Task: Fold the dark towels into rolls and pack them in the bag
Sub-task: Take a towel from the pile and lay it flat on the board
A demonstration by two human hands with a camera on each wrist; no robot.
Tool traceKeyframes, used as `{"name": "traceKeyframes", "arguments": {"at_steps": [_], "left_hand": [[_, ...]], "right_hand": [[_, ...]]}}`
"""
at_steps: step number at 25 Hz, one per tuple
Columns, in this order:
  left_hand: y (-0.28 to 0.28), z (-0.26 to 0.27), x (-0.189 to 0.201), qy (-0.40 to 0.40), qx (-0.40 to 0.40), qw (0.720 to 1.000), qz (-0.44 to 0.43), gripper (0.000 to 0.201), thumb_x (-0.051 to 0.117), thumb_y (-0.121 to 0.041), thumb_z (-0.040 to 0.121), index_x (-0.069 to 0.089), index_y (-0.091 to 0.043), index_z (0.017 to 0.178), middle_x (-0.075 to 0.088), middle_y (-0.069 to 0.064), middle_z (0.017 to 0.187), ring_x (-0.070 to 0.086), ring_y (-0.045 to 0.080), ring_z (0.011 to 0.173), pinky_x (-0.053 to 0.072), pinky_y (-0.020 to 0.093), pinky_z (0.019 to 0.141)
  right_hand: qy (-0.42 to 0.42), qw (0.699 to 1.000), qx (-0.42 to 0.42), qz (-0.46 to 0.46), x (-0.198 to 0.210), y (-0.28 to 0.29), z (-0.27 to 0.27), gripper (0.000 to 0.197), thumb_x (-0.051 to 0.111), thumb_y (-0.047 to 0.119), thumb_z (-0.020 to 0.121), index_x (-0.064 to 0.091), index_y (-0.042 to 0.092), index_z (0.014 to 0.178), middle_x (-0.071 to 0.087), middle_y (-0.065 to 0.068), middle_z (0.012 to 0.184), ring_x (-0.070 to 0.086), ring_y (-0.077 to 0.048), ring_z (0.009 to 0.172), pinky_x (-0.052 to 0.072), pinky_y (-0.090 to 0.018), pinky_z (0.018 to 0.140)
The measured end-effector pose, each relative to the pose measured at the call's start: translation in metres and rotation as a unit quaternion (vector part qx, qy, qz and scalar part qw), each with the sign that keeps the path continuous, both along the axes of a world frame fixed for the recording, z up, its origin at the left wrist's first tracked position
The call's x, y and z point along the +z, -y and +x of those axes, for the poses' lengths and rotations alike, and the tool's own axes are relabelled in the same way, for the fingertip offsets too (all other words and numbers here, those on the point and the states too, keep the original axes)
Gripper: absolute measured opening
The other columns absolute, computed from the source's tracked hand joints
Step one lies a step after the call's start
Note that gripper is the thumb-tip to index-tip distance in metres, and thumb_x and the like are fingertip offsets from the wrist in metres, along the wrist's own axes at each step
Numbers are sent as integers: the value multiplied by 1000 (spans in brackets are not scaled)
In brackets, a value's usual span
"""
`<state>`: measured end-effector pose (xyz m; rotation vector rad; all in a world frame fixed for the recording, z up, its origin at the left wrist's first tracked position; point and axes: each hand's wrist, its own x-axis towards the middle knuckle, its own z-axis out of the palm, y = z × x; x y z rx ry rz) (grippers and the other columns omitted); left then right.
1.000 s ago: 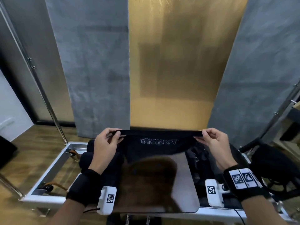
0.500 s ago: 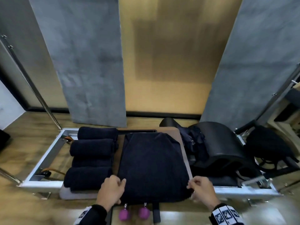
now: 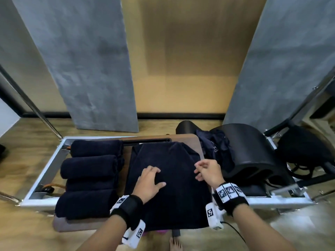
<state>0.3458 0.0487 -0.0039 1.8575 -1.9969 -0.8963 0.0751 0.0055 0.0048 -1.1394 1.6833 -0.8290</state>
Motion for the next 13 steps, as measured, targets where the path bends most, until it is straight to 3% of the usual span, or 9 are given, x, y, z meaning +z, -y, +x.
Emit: {"name": "traceKeyframes", "arguments": {"at_steps": [2,4,7,10,11,13], "left_hand": [[26,-13,5,51,-22,998,-13,69,74,-44,95,41,-27,153,35,-9,157,32,17,147,35,45,118],[50,-22,7,96,-49,994,18,89,74,-47,94,23,-30,165,11,-8,174,10,20,161,21,53,128],[70,-25,0,153,-101,975,128,114,76,-54,90,-5,-35,168,-24,-11,173,-24,25,160,-3,69,124],[78,-27,-14,166,-118,965,166,120,75,-56,90,-16,-39,165,-38,-13,167,-35,27,155,-7,74,120],[78,-27,-16,166,-116,965,169,121,76,-56,90,-17,-39,165,-39,-14,166,-36,27,154,-7,74,120],[80,-26,-20,161,-111,966,171,122,76,-55,89,-19,-40,164,-41,-15,165,-37,27,154,-8,74,119]], "right_hand": [[-10,1000,1,-4,0,29,8,21,60,-5,99,69,6,84,70,-18,71,63,-28,49,60,-42,58],[-39,999,-2,-7,0,57,15,23,59,-5,98,70,9,83,70,-19,70,63,-29,49,60,-43,58],[-104,994,21,2,0,86,22,11,71,7,93,72,18,92,72,-14,82,69,-31,61,61,-38,56],[-187,978,88,27,-9,105,22,14,78,20,88,72,28,97,60,-2,100,66,-29,98,58,-39,86],[-186,977,100,27,-12,110,21,11,79,20,87,73,27,92,63,-3,100,66,-29,99,57,-39,88],[-142,986,85,15,-17,122,12,9,77,15,89,71,19,83,71,-10,87,69,-29,83,60,-47,82]]}}
